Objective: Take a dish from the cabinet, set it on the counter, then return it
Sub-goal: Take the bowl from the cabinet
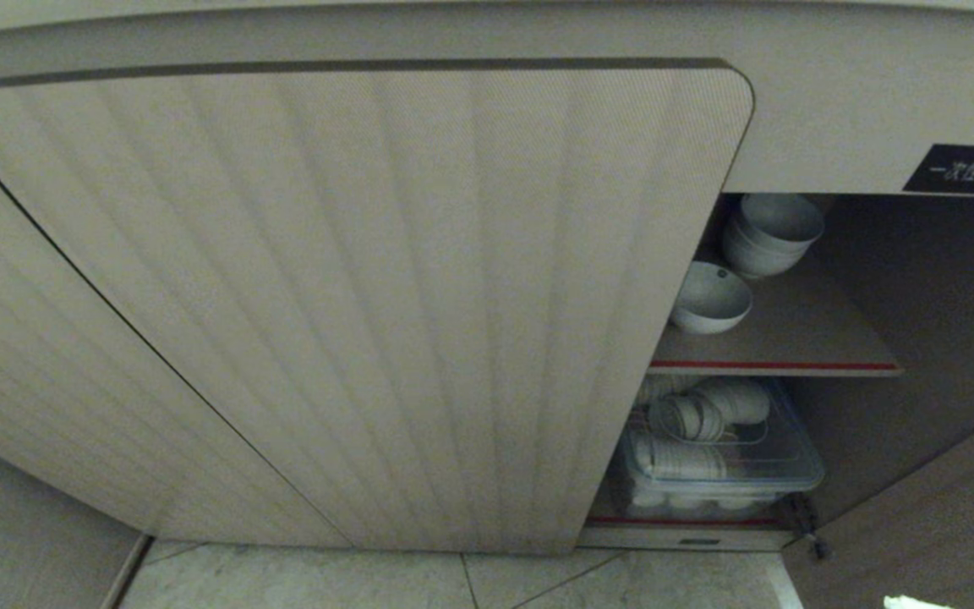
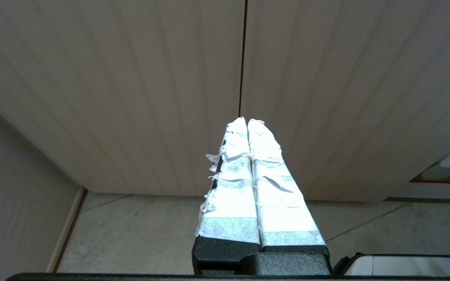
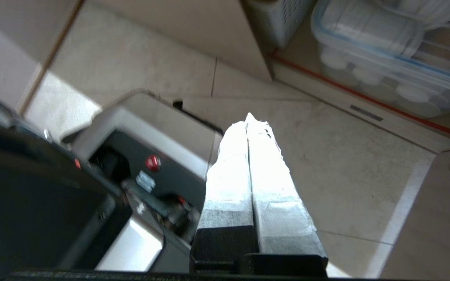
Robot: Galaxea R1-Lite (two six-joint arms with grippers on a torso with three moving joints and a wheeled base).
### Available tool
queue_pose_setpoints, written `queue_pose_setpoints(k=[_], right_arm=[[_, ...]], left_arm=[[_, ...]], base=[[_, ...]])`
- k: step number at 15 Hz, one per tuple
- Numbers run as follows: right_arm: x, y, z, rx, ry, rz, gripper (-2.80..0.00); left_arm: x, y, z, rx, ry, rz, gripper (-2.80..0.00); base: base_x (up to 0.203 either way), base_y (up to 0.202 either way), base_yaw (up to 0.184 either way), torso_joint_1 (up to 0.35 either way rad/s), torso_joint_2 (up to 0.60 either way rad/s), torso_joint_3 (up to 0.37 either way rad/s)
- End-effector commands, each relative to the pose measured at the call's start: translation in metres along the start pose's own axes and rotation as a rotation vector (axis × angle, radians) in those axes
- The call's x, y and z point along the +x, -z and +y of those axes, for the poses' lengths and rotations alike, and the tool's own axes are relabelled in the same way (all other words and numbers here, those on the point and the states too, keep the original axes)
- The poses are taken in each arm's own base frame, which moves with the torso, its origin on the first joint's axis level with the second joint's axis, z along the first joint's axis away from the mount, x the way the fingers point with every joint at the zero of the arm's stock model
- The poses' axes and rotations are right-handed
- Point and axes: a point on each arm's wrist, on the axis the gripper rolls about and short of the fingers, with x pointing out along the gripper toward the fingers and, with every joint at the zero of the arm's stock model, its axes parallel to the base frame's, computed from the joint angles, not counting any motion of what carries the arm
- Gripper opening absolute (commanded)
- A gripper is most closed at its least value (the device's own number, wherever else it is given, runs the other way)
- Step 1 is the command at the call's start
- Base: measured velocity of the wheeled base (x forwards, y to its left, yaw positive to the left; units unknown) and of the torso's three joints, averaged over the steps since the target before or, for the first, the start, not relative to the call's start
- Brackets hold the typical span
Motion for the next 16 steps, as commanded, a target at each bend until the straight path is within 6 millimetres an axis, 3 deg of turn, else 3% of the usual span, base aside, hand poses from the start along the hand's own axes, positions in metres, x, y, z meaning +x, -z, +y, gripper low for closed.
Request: queue_pose_setpoints(k=[1, 16], right_arm=[[0.0008, 0.0002, -0.0008, 0.019, 0.011, -0.001, -2.80], [0.0042, -0.0073, -0.0065, 0.056, 0.101, -0.020, -2.80]], left_arm=[[0.0000, 0.0000, 0.0000, 0.000, 0.000, -0.001, -2.80], [0.0000, 0.0000, 0.0000, 0.000, 0.000, -0.001, -2.80]], base=[[0.000, 0.000, 0.000, 0.000, 0.00, 0.000], [0.000, 0.000, 0.000, 0.000, 0.00, 0.000]])
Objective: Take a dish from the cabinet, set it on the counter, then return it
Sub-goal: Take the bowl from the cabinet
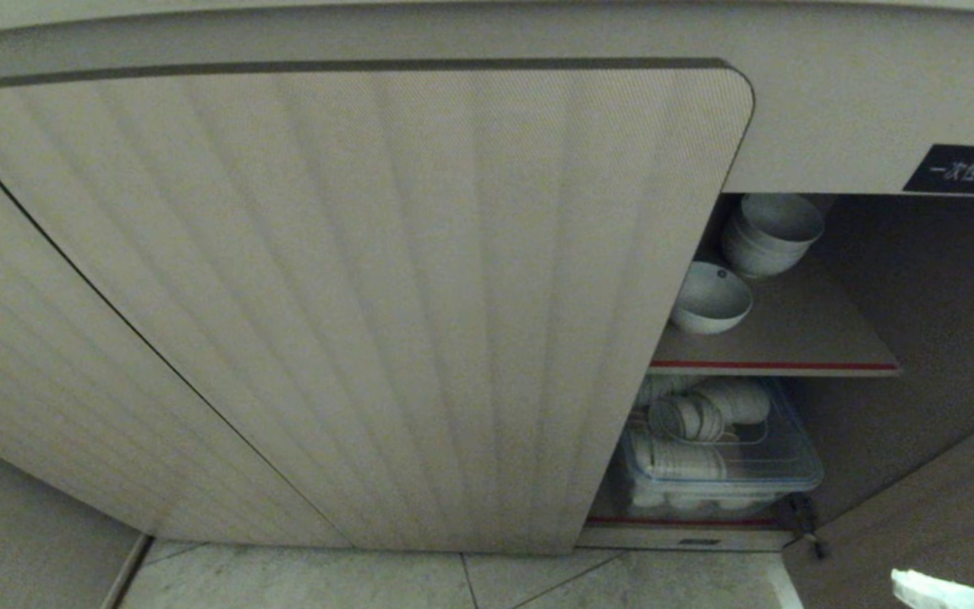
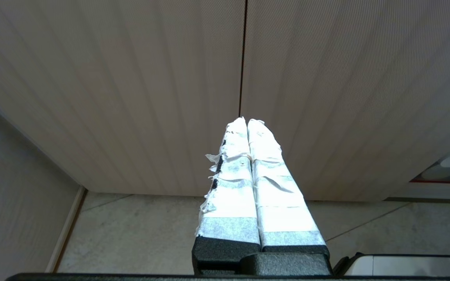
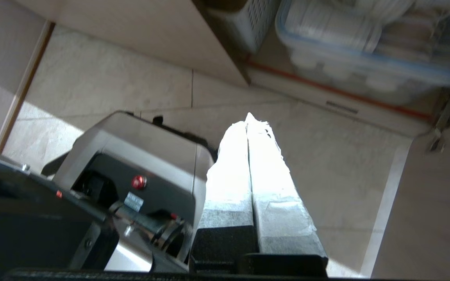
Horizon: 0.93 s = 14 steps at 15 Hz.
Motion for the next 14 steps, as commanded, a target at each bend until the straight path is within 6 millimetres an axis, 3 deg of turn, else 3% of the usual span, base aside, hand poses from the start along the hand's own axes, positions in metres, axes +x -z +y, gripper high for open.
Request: queue_pose_setpoints(k=[1, 5, 10, 14], right_arm=[[0.004, -0.004, -0.002, -0.003, -0.001, -0.007, -2.80], [0.014, -0.012, -0.009, -0.011, 0.003, -0.022, -2.80], [0.041, -0.023, -0.025, -0.006, 0.031, -0.018, -2.80], [0.048, -0.030, -0.031, 0.115, 0.070, -0.048, -2.80]], left_arm=[[0.000, 0.000, 0.000, 0.000, 0.000, -0.001, -2.80], [0.000, 0.000, 0.000, 0.000, 0.000, -0.001, -2.80], [0.000, 0.000, 0.000, 0.000, 0.000, -0.001, -2.80], [0.000, 0.000, 0.000, 0.000, 0.000, -0.001, -2.80]], base=[[0.000, 0.000, 0.000, 0.000, 0.00, 0.000], [0.000, 0.000, 0.000, 0.000, 0.00, 0.000], [0.000, 0.000, 0.000, 0.000, 0.00, 0.000], [0.000, 0.000, 0.000, 0.000, 0.00, 0.000]])
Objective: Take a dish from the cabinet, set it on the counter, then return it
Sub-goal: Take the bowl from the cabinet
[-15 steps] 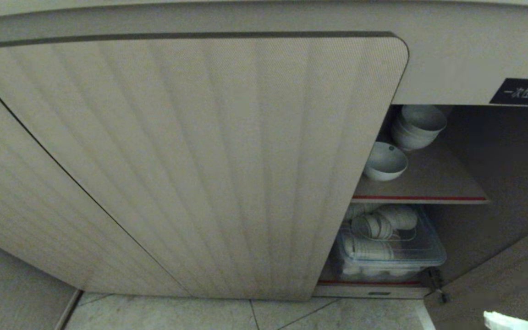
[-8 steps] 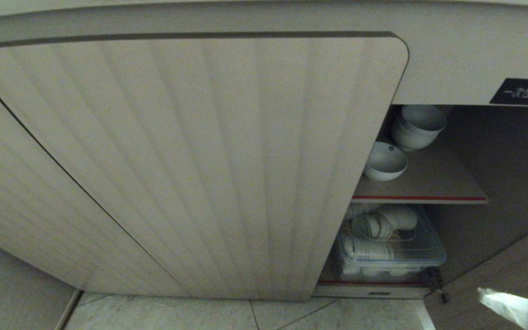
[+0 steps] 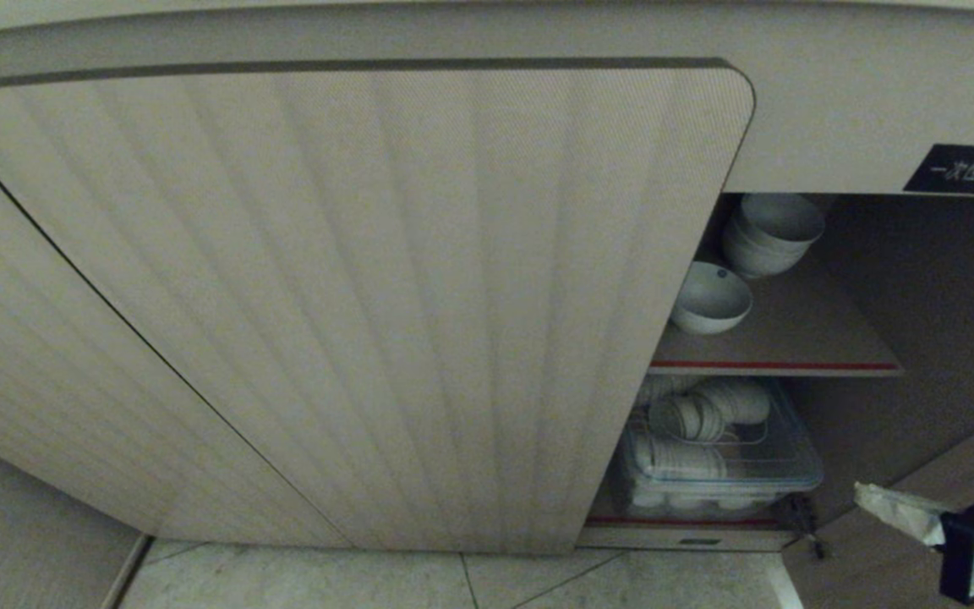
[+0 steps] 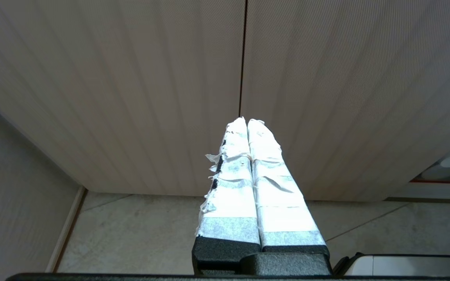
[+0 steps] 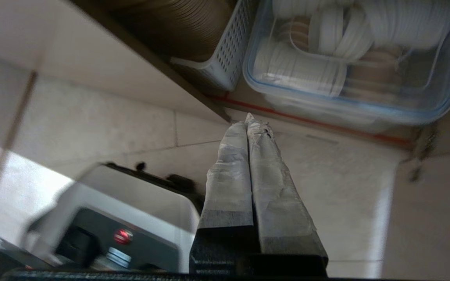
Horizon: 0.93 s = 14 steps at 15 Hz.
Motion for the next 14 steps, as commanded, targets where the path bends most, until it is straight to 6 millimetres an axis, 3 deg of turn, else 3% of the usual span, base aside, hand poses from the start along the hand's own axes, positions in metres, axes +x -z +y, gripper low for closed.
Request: queue_pose_setpoints(k=[1, 14], right_arm=[[0.009, -0.001, -0.004, 0.033, 0.009, 0.014, -2.80], [0.032, -0.036, -0.013, 0.100, 0.026, -0.107, -2.80]], left_arm=[[0.000, 0.000, 0.000, -0.001, 0.000, -0.001, -2.80], [0.000, 0.000, 0.000, -0.001, 0.000, -0.001, -2.80]], base=[[0.000, 0.000, 0.000, 0.000, 0.00, 0.000], [0.000, 0.000, 0.000, 0.000, 0.00, 0.000]])
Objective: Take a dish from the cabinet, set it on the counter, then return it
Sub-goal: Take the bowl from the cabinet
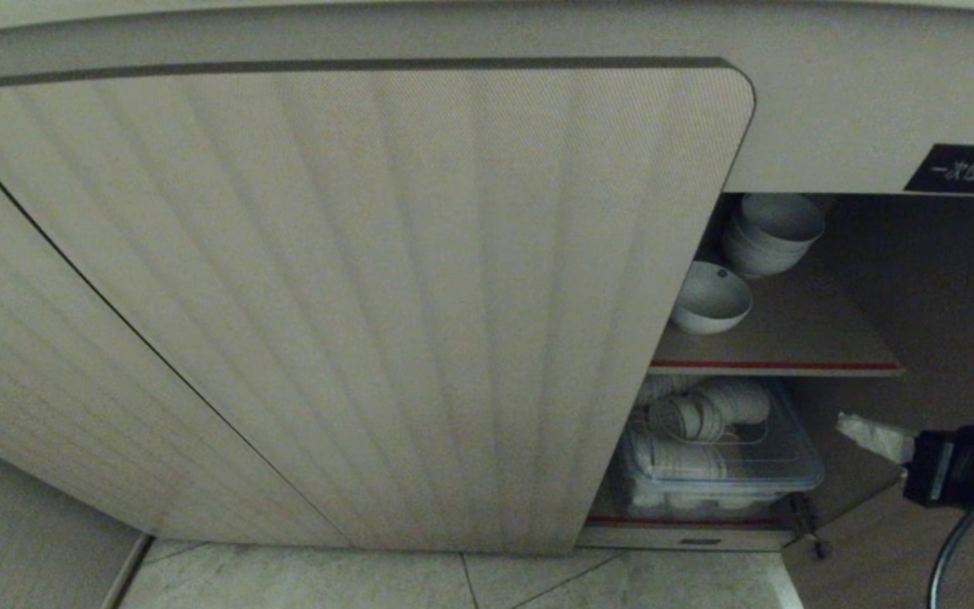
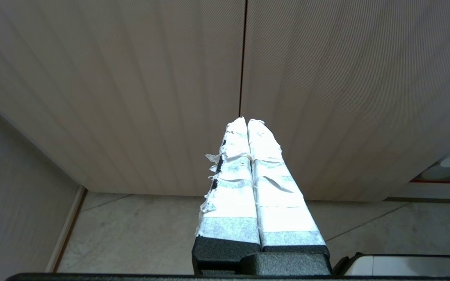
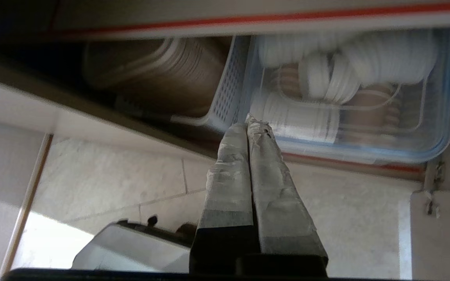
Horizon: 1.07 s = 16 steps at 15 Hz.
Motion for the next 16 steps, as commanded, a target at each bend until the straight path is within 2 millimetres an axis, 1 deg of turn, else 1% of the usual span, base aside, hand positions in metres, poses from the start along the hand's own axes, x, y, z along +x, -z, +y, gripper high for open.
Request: queue_pose_setpoints(k=[1, 6, 14, 16], right_arm=[[0.009, -0.005, -0.003, 0.000, -0.002, -0.003, -2.80], [0.026, -0.024, -0.006, -0.007, -0.007, -0.039, -2.80], [0.054, -0.035, -0.015, -0.012, 0.009, -0.054, -2.80], [0.065, -0.039, -0.012, -0.006, 0.021, -0.061, -2.80]], left_arm=[[0.000, 0.000, 0.000, 0.000, 0.000, -0.001, -2.80], [0.000, 0.000, 0.000, 0.000, 0.000, -0.001, -2.80], [0.000, 0.000, 0.000, 0.000, 0.000, -0.001, -2.80], [0.000, 0.000, 0.000, 0.000, 0.000, -0.001, -2.80]], base=[[0.000, 0.000, 0.000, 0.000, 0.00, 0.000], [0.000, 0.000, 0.000, 0.000, 0.00, 0.000], [0.000, 0.000, 0.000, 0.000, 0.00, 0.000], [0.000, 0.000, 0.000, 0.000, 0.00, 0.000]])
